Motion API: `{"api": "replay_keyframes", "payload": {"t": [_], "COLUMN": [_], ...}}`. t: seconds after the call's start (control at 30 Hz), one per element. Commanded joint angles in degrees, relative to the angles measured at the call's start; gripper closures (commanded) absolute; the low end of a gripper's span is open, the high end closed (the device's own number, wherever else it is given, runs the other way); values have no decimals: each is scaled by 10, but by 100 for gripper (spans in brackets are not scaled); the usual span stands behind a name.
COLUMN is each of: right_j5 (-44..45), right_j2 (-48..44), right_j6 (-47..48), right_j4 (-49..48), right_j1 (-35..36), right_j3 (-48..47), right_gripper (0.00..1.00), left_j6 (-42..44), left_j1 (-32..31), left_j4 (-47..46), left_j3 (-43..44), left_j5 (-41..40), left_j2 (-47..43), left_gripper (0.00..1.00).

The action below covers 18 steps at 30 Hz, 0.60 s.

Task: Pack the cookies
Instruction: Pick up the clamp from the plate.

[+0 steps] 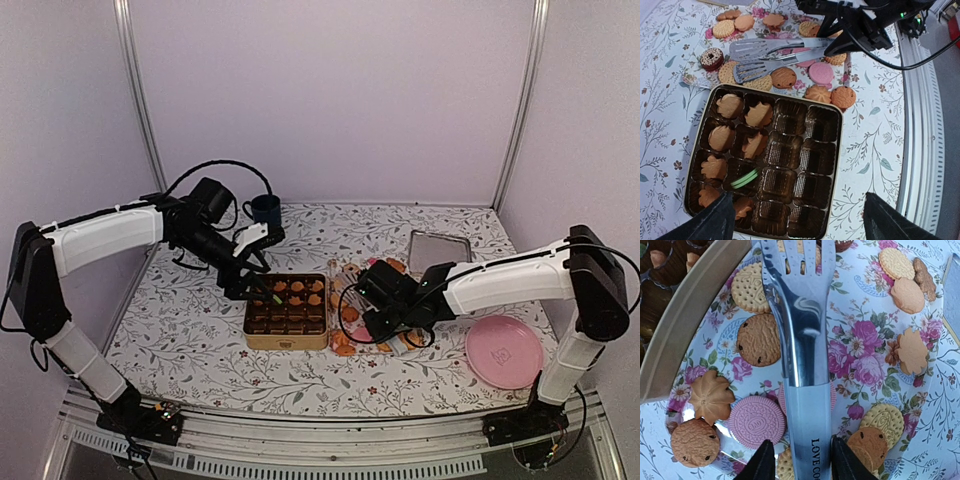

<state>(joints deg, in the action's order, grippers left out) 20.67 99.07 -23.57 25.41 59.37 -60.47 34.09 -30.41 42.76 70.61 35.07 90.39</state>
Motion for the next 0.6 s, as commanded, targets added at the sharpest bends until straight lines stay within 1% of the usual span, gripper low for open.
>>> {"api": "replay_keyframes", "payload": {"t": [0.0,0.17,0.27,0.4,0.57], "right_j5": [31,31,33,33,19], "right_j2": [20,8,-4,-29,-78], "right_j6": [-10,-10,-9,-9,2], "right_j4": [22,18,19,7,-5], "right_j1": [4,4,4,3,-2], "right_j3": [-27,-25,-23,-15,-6], "right_gripper": [67,79,89,94,97], "left_j6": [7,9,9,23,73], "left_j1": [-8,-8,-11,-33,-62], "left_j4": [9,9,9,16,39], "left_j3": [-1,4,10,28,65], "left_j5": [-4,-3,2,-3,-19], "left_j2": [-13,-8,1,23,41], "left_gripper": [11,11,11,11,11]}}
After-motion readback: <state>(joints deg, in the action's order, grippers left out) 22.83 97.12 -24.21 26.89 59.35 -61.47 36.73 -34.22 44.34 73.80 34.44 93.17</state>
